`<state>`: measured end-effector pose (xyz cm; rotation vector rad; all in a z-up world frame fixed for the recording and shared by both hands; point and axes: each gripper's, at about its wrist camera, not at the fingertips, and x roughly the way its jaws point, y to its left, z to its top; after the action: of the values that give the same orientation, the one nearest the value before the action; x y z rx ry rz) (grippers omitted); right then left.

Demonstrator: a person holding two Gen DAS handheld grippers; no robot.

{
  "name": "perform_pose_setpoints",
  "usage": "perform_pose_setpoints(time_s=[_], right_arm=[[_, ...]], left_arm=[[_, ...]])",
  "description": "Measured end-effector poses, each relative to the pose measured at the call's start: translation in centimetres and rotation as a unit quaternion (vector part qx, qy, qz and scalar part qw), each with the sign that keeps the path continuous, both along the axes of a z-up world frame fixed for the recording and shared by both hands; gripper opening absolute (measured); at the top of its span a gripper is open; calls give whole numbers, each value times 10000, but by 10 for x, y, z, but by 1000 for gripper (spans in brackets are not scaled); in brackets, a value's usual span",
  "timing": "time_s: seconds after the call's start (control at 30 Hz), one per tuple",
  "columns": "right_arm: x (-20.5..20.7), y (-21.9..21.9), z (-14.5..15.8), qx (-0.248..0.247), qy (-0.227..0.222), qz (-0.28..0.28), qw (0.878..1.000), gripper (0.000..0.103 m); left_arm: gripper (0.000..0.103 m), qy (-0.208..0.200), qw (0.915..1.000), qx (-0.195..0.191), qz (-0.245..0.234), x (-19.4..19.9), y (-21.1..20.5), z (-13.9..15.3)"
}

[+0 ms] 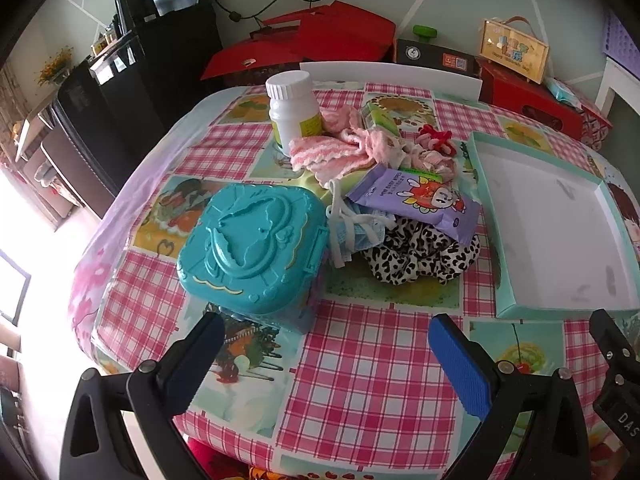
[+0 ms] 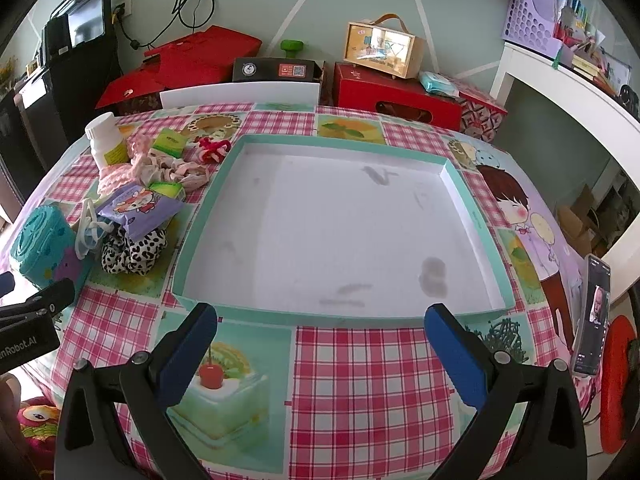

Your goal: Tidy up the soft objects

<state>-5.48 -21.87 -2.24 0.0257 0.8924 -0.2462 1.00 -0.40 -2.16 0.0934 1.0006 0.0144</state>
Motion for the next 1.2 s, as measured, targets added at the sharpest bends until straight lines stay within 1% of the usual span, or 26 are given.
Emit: perform_pose_setpoints(time_s=[1.2], right_arm=[[0, 2, 0, -58, -2, 9, 10000, 103]], left_arm=[[103, -4, 10000, -21, 44, -4, 6, -4]])
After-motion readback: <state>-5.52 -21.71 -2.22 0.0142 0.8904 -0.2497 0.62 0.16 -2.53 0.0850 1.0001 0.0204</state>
